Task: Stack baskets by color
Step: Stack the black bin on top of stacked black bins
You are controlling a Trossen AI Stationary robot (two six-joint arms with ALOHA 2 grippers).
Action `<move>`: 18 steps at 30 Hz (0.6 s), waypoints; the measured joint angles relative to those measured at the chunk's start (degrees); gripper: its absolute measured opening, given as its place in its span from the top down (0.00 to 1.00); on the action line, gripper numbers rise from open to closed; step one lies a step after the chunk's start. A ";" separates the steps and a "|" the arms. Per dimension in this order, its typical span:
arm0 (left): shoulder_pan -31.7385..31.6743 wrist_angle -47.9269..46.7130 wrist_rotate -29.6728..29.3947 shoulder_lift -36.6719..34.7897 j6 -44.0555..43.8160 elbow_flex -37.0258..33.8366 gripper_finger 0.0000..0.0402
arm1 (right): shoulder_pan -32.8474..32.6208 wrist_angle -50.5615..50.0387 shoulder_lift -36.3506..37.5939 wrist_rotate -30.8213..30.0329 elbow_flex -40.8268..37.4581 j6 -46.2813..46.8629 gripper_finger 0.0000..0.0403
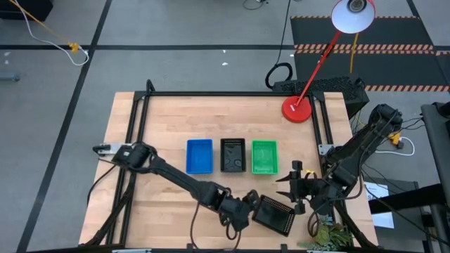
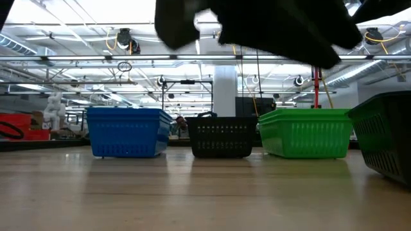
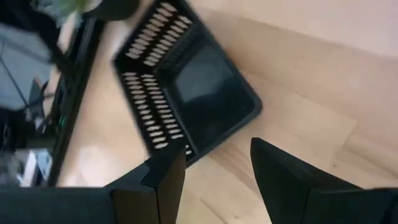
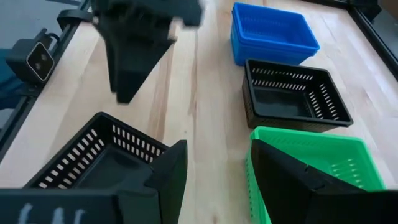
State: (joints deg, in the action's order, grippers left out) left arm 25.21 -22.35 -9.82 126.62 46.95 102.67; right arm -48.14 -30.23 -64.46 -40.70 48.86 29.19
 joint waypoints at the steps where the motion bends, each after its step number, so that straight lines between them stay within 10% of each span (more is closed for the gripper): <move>1: 0.04 0.06 0.02 0.77 1.94 0.44 0.54 | 0.00 0.04 0.04 0.00 0.00 0.04 0.58; 18: -1.85 2.95 -0.55 4.60 24.12 0.70 0.54 | 0.02 0.00 -0.03 -1.50 0.00 -0.35 0.58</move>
State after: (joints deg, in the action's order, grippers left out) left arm 23.36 -19.39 -10.38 131.22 71.07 103.37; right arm -48.12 -30.23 -64.49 -42.19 48.86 28.84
